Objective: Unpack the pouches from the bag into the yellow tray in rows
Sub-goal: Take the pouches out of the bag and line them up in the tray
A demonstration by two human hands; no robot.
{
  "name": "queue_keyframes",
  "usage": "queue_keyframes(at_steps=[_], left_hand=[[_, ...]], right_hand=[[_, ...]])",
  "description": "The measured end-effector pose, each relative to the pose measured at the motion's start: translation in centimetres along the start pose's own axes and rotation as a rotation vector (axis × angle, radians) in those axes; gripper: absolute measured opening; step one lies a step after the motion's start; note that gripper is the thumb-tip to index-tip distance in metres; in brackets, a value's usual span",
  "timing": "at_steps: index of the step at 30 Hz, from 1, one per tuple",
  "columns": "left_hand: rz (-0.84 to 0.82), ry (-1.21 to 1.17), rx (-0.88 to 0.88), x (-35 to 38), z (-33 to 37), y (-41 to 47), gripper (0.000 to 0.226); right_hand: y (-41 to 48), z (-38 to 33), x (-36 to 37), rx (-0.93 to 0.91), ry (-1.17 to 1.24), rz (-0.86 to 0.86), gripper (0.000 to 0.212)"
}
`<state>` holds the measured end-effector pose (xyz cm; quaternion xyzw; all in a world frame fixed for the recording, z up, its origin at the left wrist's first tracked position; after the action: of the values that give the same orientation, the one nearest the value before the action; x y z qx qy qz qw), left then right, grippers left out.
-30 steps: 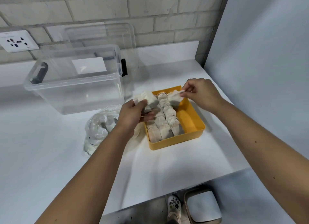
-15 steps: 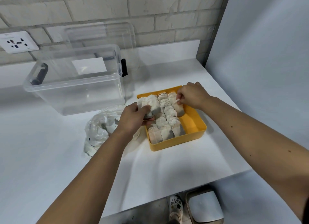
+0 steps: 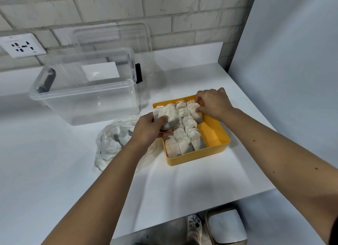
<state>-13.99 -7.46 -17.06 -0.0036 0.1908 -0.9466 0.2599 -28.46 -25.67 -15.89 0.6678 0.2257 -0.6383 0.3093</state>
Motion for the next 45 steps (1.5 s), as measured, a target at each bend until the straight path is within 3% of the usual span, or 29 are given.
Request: queue_keyframes(at_steps=[2,4,7,10,18,25,31,38,45], left_hand=[[-0.012,-0.007,-0.001,-0.1,0.0,0.0,0.021],[-0.03,-0.007,0.001,0.0,0.0,-0.1,0.018],[-0.063,0.005,0.016,0.3,0.2,-0.2,0.008],[-0.079,0.01,0.029,0.8,0.4,-0.4,0.004],[-0.076,0.039,0.001,0.0,0.6,-0.7,0.029],[-0.002,0.07,0.069,-0.1,0.9,-0.7,0.024],[-0.003,0.111,0.056,-0.3,0.6,-0.5,0.01],[-0.008,0.095,0.043,-0.4,0.3,-0.2,0.012],[0.008,0.076,0.033,-0.6,0.0,0.1,0.014]], right_hand=[[-0.5,-0.2,-0.9,0.026,0.155,0.115,0.023],[-1.1,-0.9,-2.1,0.042,0.506,0.156,0.017],[-1.8,-2.9,-3.4,-0.009,0.943,-0.08,0.022],[-2.0,-4.5,-3.7,-0.091,0.891,-0.232,0.026],[-1.4,-0.1,-5.7,-0.011,0.689,-0.059,0.014],[-2.4,2.9,-0.4,0.1,0.345,-0.133,0.023],[-1.9,2.6,2.2,0.143,0.311,-0.135,0.022],[-0.6,1.8,2.5,0.214,0.33,-0.003,0.024],[-0.3,1.2,3.0,0.203,0.348,0.013,0.021]])
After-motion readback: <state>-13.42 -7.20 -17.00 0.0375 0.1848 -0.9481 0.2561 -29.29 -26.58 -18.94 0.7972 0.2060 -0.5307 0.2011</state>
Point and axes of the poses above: each hand's wrist, its own y-axis towards the middle knuckle, its own x-axis out of the palm, z = x × y, the point moved 4 cm from there along y, towards the middle knuckle, and after that the axes turned 2 degrees about -x, right-handed, at the moved point
